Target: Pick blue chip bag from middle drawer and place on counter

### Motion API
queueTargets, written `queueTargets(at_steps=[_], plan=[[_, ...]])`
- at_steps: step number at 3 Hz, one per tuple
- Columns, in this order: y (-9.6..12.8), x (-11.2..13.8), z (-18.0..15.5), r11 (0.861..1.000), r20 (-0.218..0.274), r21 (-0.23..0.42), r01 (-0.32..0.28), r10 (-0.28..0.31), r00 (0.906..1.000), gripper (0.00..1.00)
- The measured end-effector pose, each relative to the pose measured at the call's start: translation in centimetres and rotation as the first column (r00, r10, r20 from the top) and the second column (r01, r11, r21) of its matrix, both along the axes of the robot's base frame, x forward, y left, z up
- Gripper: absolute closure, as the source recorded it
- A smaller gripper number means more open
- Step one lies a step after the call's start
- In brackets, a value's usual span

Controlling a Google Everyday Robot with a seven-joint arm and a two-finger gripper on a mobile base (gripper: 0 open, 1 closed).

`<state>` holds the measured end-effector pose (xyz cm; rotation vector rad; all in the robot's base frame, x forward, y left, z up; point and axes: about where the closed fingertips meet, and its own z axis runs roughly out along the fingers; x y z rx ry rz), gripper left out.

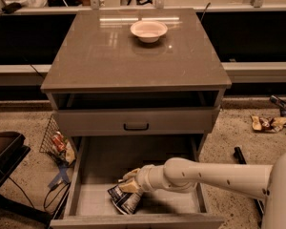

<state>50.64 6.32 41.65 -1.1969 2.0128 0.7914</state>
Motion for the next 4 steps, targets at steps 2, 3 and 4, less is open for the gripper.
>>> queueTargets(at_steps=[2,3,4], plan=[[0.4,0.8,3.2,1.0,0.016,0.021,-0.012,0.012,0.9998,1.0],[-0.6,1.7,7.4,1.0,0.033,0.003,-0.004,0.004,0.9994,1.0],[-2.6,3.4,13.5,0.999,0.084,-0.045,0.018,-0.014,0.9964,1.0]])
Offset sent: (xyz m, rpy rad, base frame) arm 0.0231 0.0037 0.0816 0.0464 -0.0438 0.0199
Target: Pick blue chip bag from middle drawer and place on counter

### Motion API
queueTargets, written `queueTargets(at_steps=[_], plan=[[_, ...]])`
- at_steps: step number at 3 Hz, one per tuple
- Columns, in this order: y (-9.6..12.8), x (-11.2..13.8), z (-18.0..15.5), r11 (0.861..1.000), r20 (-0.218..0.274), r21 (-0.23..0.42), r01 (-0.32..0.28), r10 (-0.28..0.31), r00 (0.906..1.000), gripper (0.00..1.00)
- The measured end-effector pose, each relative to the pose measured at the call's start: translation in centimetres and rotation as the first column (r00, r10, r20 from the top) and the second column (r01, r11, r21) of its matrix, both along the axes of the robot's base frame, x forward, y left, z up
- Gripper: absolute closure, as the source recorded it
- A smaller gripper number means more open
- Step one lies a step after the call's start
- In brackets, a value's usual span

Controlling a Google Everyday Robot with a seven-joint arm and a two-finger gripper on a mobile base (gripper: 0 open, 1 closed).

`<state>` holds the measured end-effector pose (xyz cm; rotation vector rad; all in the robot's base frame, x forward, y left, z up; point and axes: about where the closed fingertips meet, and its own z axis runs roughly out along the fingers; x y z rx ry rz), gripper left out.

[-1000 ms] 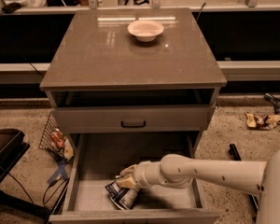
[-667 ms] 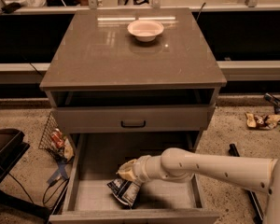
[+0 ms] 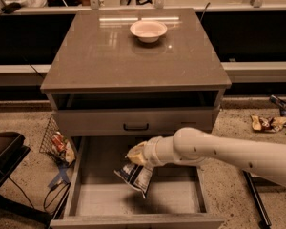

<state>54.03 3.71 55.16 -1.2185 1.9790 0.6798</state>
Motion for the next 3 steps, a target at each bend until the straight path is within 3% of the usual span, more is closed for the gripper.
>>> queueTargets(at_steps=[1,3], plan=[[-2.1,1.5,5.8,0.999,0.042,-0.046,0.021,-0.019,0.999,1.0],[-5.5,3.6,15.8,0.991,0.073,-0.123,0.057,-0.048,0.9962,1.0]])
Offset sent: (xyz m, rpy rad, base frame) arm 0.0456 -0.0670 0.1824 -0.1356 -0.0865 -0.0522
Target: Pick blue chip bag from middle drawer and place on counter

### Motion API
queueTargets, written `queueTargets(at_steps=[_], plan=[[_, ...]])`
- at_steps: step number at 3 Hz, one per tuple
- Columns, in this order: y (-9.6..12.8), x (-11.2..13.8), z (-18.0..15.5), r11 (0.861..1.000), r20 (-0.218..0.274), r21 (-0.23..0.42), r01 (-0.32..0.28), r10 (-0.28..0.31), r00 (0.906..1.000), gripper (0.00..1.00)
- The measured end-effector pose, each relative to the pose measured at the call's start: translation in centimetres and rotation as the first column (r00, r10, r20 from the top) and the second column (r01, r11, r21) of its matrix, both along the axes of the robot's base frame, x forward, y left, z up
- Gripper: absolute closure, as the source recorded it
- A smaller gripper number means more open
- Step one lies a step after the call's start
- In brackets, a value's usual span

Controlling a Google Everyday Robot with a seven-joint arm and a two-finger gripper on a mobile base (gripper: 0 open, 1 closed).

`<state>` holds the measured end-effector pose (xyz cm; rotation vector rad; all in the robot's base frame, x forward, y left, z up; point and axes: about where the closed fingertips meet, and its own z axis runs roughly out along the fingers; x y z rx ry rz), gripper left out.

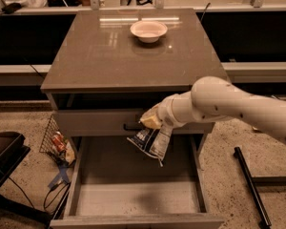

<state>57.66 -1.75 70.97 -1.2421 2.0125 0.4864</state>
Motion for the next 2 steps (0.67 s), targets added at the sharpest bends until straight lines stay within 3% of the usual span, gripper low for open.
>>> queueTargets(at_steps=[1,2], plan=[[-2.0,-0.2,4.6,0.995,0.028,-0.08,0.062,-0.06,0.9978,1.0],[-3.9,-0.9,8.8,0.977,0.076,-0.151,0.148,-0.138,0.9876,1.0]])
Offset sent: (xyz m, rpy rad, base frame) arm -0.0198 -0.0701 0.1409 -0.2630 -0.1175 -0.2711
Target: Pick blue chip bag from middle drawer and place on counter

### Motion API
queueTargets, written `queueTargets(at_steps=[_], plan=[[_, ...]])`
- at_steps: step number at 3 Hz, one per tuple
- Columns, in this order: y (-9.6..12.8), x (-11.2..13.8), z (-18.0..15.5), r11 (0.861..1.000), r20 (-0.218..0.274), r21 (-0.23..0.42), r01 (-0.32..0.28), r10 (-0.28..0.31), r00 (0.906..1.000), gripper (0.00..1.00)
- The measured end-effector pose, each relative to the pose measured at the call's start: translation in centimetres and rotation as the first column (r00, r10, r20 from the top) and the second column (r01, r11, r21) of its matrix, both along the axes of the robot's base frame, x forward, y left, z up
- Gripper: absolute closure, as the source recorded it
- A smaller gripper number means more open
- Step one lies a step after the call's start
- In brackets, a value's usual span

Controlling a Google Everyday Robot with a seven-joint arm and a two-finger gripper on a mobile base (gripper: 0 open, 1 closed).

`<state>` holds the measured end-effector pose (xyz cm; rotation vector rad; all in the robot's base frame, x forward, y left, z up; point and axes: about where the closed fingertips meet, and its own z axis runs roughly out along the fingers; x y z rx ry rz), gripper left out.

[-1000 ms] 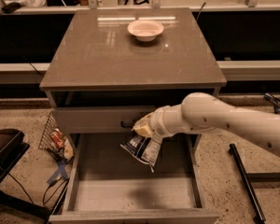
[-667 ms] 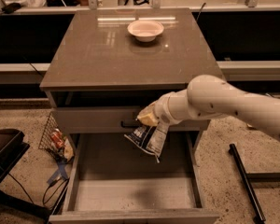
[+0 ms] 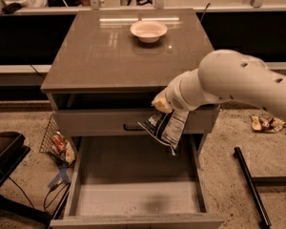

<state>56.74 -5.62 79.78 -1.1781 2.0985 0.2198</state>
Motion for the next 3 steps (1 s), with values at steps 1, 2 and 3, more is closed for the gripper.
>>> queueTargets(at_steps=[1,2,3], plan=[[-0.4,0.0,1.1,0.999,0.006,0.001,0.04,-0.04,0.9992,1.0],[-0.4,0.0,1.0,0.999,0.004,0.003,0.04,-0.04,0.9992,1.0],[-1.0,0.7,2.3,0.998,0.021,-0.026,0.054,-0.054,0.9983,1.0]])
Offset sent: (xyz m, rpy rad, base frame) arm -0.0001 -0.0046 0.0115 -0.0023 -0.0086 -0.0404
